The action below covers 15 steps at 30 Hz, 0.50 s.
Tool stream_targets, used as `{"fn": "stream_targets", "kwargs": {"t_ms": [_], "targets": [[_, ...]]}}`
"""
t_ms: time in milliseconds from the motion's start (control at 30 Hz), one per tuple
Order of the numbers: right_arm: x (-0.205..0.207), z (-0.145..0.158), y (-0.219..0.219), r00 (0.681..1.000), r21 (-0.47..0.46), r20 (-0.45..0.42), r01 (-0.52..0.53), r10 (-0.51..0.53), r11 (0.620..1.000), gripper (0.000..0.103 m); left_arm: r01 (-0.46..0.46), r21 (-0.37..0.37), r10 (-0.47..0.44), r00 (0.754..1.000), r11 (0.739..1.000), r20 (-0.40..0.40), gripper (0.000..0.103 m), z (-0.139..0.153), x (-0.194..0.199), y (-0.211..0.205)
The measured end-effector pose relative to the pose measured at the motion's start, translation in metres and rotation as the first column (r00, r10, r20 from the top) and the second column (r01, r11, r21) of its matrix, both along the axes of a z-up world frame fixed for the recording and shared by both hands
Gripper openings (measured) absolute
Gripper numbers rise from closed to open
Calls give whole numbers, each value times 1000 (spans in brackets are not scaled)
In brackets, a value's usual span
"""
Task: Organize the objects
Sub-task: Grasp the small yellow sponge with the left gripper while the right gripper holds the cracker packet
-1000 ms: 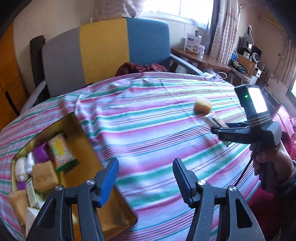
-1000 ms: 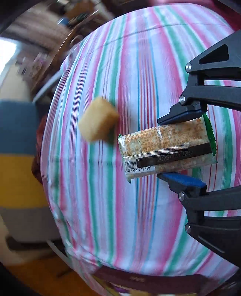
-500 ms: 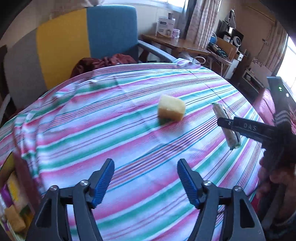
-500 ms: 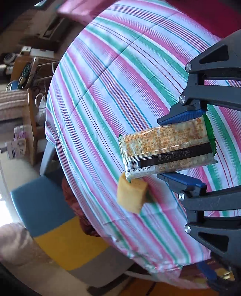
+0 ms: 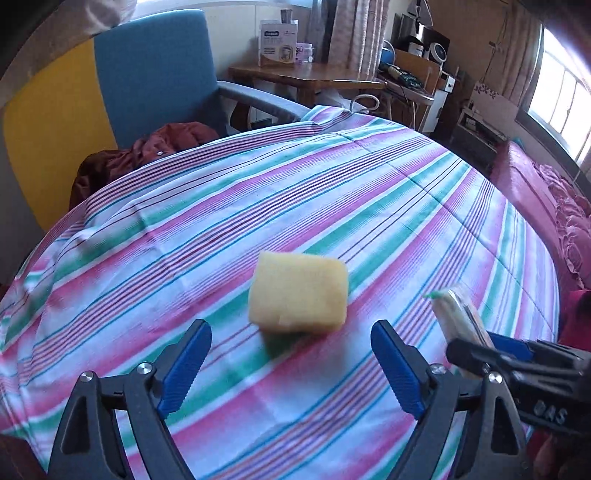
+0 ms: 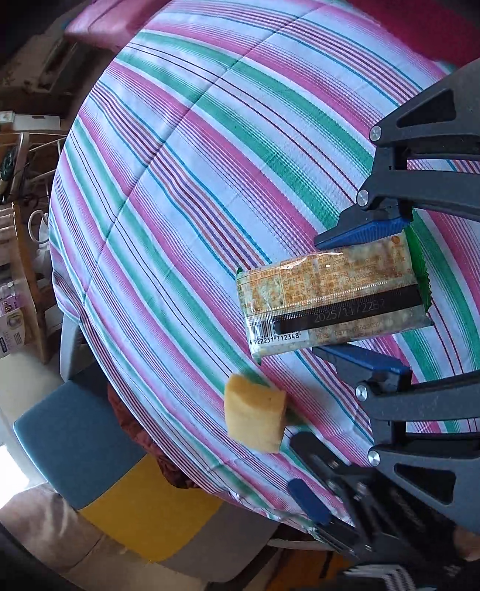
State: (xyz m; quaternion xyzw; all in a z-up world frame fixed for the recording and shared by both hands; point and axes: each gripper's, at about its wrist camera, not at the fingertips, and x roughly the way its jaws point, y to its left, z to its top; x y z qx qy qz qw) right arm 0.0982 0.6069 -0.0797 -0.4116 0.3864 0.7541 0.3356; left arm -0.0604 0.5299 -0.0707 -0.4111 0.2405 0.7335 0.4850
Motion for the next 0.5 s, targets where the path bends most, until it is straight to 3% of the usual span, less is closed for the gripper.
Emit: {"fn": "stream_targets", "kwargs": {"t_ms": [167,233,300,333,500], "targets": [[-4,-9,6,1000,-30,12,2,-1,1000,51,35,-28,-36,998,999,-43,100,-13,-2,26],[-6,-12,6,1000,-34,20,-4,5,999,51,34,-59,-37,998,998,-58,98,-23,-5,37],[-10,-14,5,999,-31,29,-12,13,999,51,33,-76,-37,998,997,-48,68,-31,-8,40],[-12,-15,5,999,-29,35,-16,17,999,51,43,-58,-43,999,997,1,62,-31,-10,38],[-23,-19,1,997,-30,41,-59,60,998,51,-47,15,47,999,999,21,60,-20,-10,-5]]}}
